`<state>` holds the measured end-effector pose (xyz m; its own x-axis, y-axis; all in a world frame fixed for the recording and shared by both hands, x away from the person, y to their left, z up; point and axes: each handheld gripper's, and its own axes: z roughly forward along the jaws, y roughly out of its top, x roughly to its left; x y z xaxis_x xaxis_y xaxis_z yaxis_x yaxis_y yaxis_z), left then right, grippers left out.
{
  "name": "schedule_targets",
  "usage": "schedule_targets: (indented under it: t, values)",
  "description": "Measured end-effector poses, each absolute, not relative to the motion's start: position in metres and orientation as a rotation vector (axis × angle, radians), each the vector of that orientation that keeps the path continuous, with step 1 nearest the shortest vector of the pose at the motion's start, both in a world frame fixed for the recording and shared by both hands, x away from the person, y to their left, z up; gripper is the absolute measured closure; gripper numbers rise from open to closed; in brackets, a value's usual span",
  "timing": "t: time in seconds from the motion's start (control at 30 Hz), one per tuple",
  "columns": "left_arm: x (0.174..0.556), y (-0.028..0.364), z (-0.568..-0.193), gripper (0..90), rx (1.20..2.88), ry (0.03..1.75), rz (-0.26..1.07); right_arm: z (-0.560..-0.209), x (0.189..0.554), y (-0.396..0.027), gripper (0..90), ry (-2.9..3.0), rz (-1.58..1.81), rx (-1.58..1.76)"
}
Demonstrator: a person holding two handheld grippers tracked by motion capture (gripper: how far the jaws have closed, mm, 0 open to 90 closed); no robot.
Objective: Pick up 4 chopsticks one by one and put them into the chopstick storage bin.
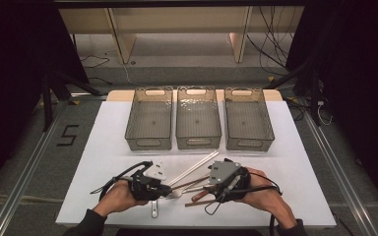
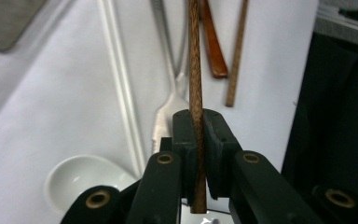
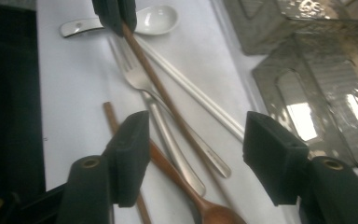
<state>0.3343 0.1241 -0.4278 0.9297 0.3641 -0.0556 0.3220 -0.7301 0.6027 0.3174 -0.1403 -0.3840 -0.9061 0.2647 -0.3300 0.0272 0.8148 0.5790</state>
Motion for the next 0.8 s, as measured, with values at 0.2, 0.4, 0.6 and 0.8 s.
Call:
schedule_targets:
  t: [0.2,0.4,0.6,0.8]
  values:
    - [0.346,0.142,-0.419,83.8,2.371,0.616,0.159,-0.389,0.321,-0.153,35.6,2.591,0.889,0.392]
    - [0.358,0.158,-0.411,83.8,2.238,0.786,0.265,-0.398,0.322,-0.163,33.2,2.566,0.91,0.523]
    - [0.375,0.172,-0.404,83.8,2.117,0.925,0.353,-0.405,0.323,-0.173,33.2,2.513,0.985,0.652]
    - [0.397,0.185,-0.4,83.8,2.041,1.023,0.392,-0.414,0.321,-0.175,31.5,2.525,0.985,0.682]
